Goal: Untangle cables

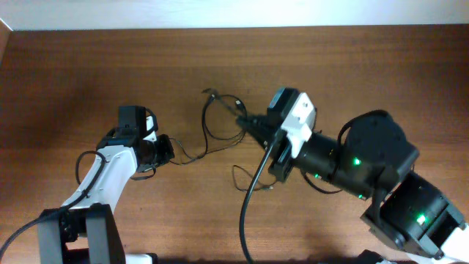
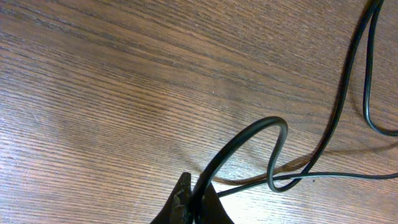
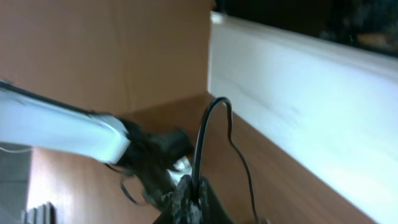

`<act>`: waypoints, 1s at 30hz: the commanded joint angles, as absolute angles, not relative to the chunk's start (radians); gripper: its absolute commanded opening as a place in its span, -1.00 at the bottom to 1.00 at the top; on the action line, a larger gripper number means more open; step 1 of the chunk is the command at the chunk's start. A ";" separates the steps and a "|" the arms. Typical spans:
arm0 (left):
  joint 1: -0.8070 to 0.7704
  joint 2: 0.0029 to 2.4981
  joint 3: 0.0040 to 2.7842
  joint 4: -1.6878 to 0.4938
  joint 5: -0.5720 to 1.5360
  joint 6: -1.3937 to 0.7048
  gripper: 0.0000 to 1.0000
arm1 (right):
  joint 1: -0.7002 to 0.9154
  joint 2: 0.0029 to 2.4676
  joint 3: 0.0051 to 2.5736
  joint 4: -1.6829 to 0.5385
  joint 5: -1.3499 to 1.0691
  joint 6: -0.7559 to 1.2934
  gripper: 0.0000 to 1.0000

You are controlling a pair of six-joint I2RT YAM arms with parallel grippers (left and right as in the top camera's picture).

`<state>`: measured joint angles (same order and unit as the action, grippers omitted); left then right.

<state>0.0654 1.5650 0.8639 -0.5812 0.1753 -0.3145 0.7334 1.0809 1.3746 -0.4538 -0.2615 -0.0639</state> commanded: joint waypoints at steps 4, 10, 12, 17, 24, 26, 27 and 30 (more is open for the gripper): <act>0.068 1.574 0.867 -0.582 0.167 -0.321 -0.97 | 0.509 1.118 1.388 -0.554 -0.252 0.014 -0.92; 0.068 1.574 0.868 -0.584 0.167 -0.321 -0.97 | 0.214 1.193 1.388 -0.463 -0.465 0.015 -0.92; 0.068 1.574 0.867 -0.584 0.167 -0.321 -0.98 | 0.118 1.225 1.388 -0.403 -0.522 0.015 -0.92; 0.068 1.574 0.867 -0.584 0.167 -0.321 -0.97 | -0.015 1.266 1.388 -0.244 -0.520 0.004 -0.92; 0.068 1.574 0.867 -0.584 0.167 -0.321 -0.96 | -0.096 1.323 1.388 -0.273 -0.604 -0.080 -0.92; 0.068 1.574 0.867 -0.584 0.167 -0.321 -0.95 | -0.091 1.386 1.388 -0.395 -0.607 -0.083 -0.92; 0.068 1.574 0.867 -0.584 0.167 -0.321 -0.95 | -0.091 1.406 1.388 -0.431 -0.611 -0.083 -0.92; 0.068 1.574 0.867 -0.584 0.167 -0.321 -0.95 | -0.091 1.512 1.388 -0.589 -0.706 -0.083 -0.92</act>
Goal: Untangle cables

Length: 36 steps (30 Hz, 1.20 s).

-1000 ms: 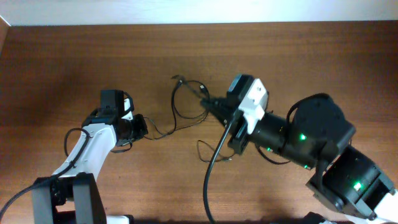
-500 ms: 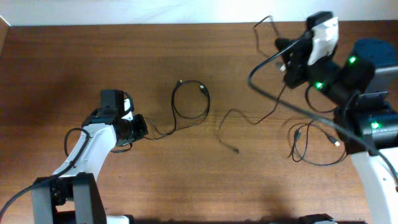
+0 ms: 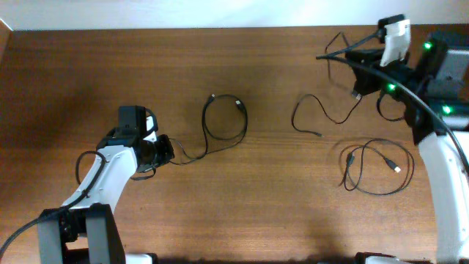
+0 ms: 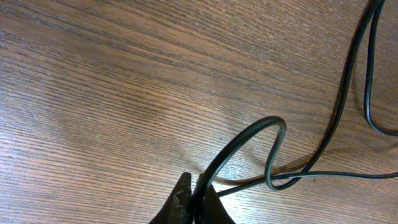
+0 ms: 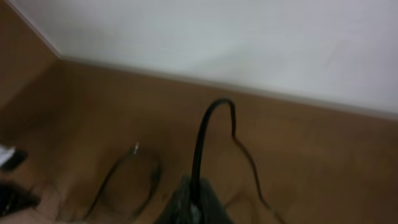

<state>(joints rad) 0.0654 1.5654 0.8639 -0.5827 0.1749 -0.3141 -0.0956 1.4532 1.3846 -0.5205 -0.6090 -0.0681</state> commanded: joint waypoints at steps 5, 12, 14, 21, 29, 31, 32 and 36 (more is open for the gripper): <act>0.068 1.574 0.867 -0.584 0.167 -0.321 -0.95 | -0.091 1.652 1.388 -0.762 -0.729 -0.083 -0.92; 0.068 1.574 0.867 -0.583 0.167 -0.321 -0.94 | -0.091 1.805 1.377 -0.928 -0.725 -0.083 -0.92; 0.068 1.574 0.867 -0.583 0.167 -0.321 -0.95 | -0.091 1.837 1.363 -0.926 -0.717 -0.083 -0.92; 0.068 1.574 0.867 -0.583 0.167 -0.321 -0.94 | -0.091 1.928 1.361 -0.842 -0.498 -0.082 -0.92; 0.068 1.574 0.867 -0.583 0.167 -0.321 -0.94 | -0.091 1.938 1.361 -0.755 -0.375 -0.082 -0.24; 0.068 1.574 0.867 -0.583 0.167 -0.321 -0.93 | -0.091 1.938 1.360 -0.739 -0.297 -0.081 0.00; 0.068 1.575 0.867 -0.583 0.167 -0.321 -0.92 | -0.091 1.938 1.359 -0.736 -0.266 -0.081 0.06; 0.068 1.598 0.867 -0.582 0.167 -0.321 -0.92 | -0.091 1.938 1.359 -0.715 -0.250 -0.078 0.25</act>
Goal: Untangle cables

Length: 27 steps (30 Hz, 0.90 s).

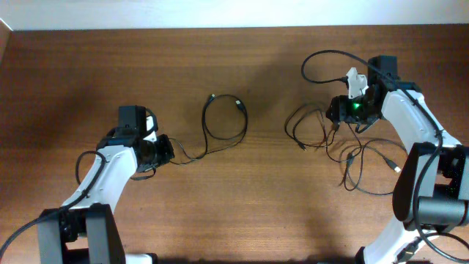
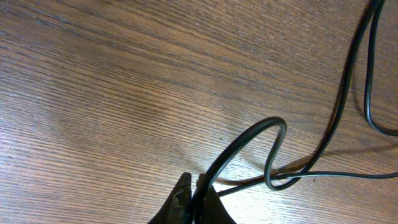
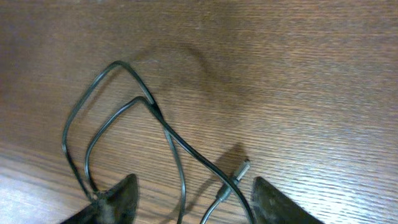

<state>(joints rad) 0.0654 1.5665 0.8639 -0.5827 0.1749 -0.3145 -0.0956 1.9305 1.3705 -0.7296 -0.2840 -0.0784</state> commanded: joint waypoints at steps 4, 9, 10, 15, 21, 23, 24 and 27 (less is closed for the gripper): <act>0.068 1.618 0.867 -0.575 0.167 -0.321 -0.94 | -0.091 1.938 1.359 -0.706 -0.270 -0.032 0.39; 0.068 1.618 0.867 -0.572 0.167 -0.321 -1.00 | -0.091 1.938 1.323 -0.766 -0.303 -0.032 -0.58; 0.068 1.618 0.867 -0.572 0.167 -0.321 -1.00 | -0.091 1.938 1.314 -0.772 -0.304 -0.020 -0.74; 0.068 1.618 0.867 -0.561 0.168 -0.321 -0.97 | -0.038 1.906 1.361 -0.799 -0.584 -0.132 -0.29; 0.083 1.605 0.943 -0.597 0.223 -0.313 0.64 | 0.161 1.906 1.363 -0.779 -0.618 -0.131 -0.13; 0.094 1.602 1.043 -0.698 0.221 -0.312 0.99 | 0.215 1.906 1.363 -0.748 -0.618 -0.114 -0.07; 0.095 1.602 1.114 -0.766 0.212 -0.313 0.98 | 0.250 1.906 1.363 -0.729 -0.618 -0.102 -0.01; 0.110 1.602 1.274 -0.879 0.210 -0.314 0.99 | 0.346 1.906 1.363 -0.676 -0.618 -0.093 0.43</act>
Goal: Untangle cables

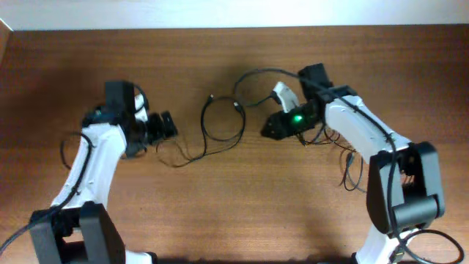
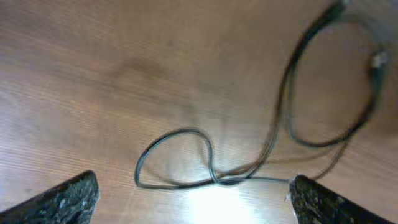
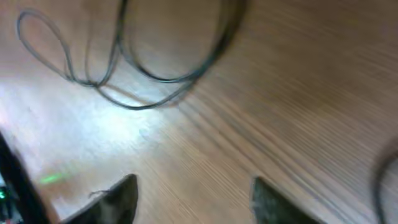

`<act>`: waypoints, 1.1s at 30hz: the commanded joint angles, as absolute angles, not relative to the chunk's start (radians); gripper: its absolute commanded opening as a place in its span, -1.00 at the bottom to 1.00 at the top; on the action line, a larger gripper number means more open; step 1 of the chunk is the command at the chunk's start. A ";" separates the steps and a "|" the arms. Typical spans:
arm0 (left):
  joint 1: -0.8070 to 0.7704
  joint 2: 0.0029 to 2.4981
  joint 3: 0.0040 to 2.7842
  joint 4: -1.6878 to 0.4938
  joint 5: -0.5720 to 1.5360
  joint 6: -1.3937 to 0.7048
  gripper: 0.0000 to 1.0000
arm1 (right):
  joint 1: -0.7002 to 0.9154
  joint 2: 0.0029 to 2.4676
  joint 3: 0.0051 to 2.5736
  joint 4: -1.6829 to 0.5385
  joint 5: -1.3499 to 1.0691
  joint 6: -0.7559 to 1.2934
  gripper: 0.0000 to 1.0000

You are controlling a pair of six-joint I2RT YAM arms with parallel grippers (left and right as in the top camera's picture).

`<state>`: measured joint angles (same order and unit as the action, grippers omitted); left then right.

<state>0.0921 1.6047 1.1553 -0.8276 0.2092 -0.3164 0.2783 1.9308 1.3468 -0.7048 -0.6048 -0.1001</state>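
Observation:
A thin black cable (image 1: 244,123) lies as a loop at the table's middle, its tail curling toward the left arm. My left gripper (image 1: 167,125) hangs open just left of that tail. The left wrist view shows the tail's small loop (image 2: 177,132) on the wood between the wide-apart fingers (image 2: 68,199), untouched. My right gripper (image 1: 270,130) is open right beside the loop's right side, and the right wrist view has the loop (image 3: 163,79) ahead of its empty fingers (image 3: 115,199). More black cables (image 1: 322,139) lie bunched behind the right gripper.
Another thin cable (image 1: 350,172) sprawls by the right arm's base. The arm's own wire arcs above the middle cable. A pale wall edge (image 1: 234,15) bounds the table at the back.
My left gripper has opened, let go of the cable tail and sits further back and higher. My right gripper, still open, has moved left from the right-hand cables to the middle loop.
The left gripper was shut on the middle cable's tail while the right was shut on another cable beside the loop. The right then held that cable at the far right, then stood open over it lying there. Now both are open at the middle cable.

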 commanded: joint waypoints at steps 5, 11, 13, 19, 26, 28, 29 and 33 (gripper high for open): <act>0.259 1.602 1.373 -0.952 0.215 -0.387 0.98 | 0.500 1.906 1.362 -0.561 -0.617 -0.094 0.89; 0.522 1.602 1.373 -0.963 0.220 -0.400 0.98 | 0.669 1.906 1.362 -0.387 -0.361 -0.094 0.89; 0.553 1.602 1.373 -0.964 0.220 -0.400 0.98 | 0.710 1.911 1.362 -0.339 -0.276 -0.094 0.89; 0.566 1.602 1.373 -0.963 0.220 -0.400 0.98 | 0.789 1.966 1.362 -0.242 -0.171 -0.093 0.90; 0.566 1.602 1.373 -0.963 0.220 -0.400 0.98 | 0.815 2.063 1.362 -0.149 -0.172 -0.093 0.96; 0.566 1.602 1.373 -0.964 0.220 -0.400 0.98 | 0.820 2.094 1.362 -0.144 -0.174 -0.093 0.99; 0.566 1.602 1.373 -0.963 0.220 -0.400 0.98 | 0.824 2.115 1.362 -0.144 -0.175 -0.093 1.00; 0.566 1.602 1.373 -0.963 0.220 -0.400 0.98 | 0.832 2.167 1.361 -0.159 -0.183 -0.093 0.97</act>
